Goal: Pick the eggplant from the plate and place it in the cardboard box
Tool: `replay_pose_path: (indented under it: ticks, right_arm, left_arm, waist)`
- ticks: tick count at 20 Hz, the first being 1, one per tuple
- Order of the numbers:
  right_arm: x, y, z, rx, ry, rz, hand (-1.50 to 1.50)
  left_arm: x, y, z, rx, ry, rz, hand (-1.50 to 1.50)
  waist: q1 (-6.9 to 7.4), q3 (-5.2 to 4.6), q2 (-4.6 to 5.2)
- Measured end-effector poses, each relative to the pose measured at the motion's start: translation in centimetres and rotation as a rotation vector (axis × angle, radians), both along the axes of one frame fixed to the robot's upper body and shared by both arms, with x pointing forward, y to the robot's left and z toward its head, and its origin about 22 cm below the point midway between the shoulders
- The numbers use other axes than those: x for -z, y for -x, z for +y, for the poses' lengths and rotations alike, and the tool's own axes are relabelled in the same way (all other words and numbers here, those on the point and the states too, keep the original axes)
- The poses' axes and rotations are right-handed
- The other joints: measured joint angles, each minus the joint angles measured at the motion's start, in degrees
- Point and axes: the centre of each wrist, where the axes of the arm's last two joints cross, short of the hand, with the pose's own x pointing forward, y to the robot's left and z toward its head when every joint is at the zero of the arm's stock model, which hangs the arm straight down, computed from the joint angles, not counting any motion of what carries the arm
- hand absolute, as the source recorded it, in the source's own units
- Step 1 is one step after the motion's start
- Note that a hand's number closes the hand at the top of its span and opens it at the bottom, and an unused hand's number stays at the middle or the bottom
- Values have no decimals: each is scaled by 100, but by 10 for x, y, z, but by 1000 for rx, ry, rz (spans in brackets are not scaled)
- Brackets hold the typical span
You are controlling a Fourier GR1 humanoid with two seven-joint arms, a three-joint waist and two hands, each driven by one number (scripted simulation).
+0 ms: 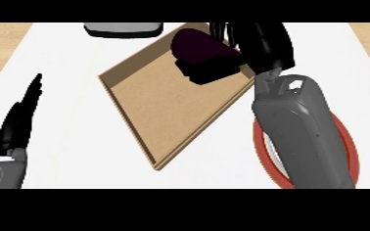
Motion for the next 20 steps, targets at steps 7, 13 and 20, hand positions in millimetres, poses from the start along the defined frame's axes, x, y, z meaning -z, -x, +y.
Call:
replay_pose_path:
  ticks: [7,13,20]
  right_arm:
    - [12,-43,47,13,-65,85,150]
    - [30,-74,72,45,-51,127,150]
    - [60,-97,67,144,-82,232,-150]
  left_arm:
    - [0,-1,-4,20,0,-8,0]
    - [-3,-8,-11,41,2,-14,0]
    - [-4,-11,-13,64,3,-16,0]
  waist:
    - [90,0,25]
    - [196,-1,54]
    - [310,-2,97]
